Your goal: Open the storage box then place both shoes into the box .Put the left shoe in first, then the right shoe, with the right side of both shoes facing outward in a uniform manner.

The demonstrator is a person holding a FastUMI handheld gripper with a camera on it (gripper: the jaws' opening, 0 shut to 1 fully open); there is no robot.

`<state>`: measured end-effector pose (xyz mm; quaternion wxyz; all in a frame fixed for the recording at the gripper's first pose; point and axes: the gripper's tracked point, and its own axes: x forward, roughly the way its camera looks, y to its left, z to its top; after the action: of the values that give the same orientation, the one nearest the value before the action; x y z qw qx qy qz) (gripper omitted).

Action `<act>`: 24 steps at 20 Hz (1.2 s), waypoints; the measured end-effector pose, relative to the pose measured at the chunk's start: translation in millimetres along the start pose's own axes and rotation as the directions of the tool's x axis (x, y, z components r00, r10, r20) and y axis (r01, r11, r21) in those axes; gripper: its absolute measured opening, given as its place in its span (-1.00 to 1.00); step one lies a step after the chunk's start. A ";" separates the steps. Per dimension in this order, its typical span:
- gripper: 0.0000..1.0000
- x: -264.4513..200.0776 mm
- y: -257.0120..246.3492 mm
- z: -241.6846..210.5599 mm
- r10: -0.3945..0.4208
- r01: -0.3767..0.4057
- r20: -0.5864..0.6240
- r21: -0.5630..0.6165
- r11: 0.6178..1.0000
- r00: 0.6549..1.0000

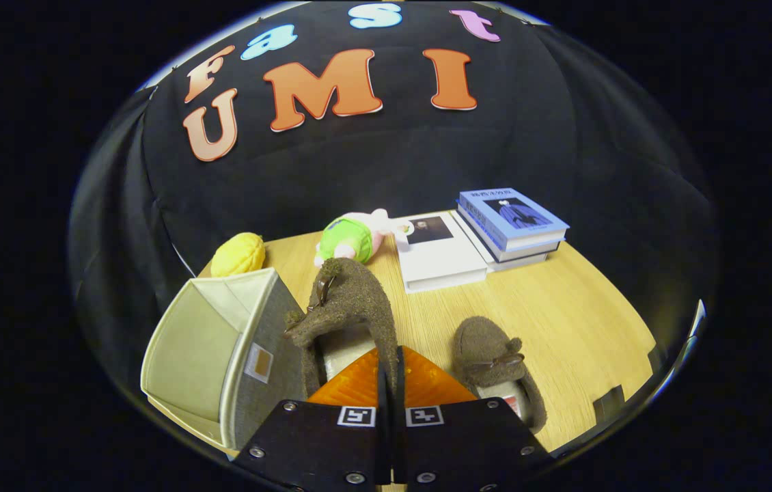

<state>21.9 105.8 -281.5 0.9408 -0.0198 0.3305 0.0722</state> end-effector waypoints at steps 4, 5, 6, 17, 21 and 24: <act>-0.97 -19.6 26.8 39.1 0.034 -0.033 0.068 -0.017 0.999 0.997; -0.96 -23.9 36.0 44.8 0.049 -0.048 0.078 -0.015 0.999 0.996; -0.96 -27.6 46.5 49.7 0.067 -0.067 0.084 -0.008 0.998 0.994; -0.96 -19.2 162.5 27.2 0.203 -0.202 -0.009 0.054 0.978 0.979; -0.97 -9.8 185.8 1.5 0.209 -0.203 -0.072 0.079 0.976 0.975; -0.96 -2.9 192.0 -14.9 0.183 -0.172 -0.104 0.101 0.980 0.978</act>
<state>-18.2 294.0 -289.3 0.9103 0.0490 0.3866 0.1394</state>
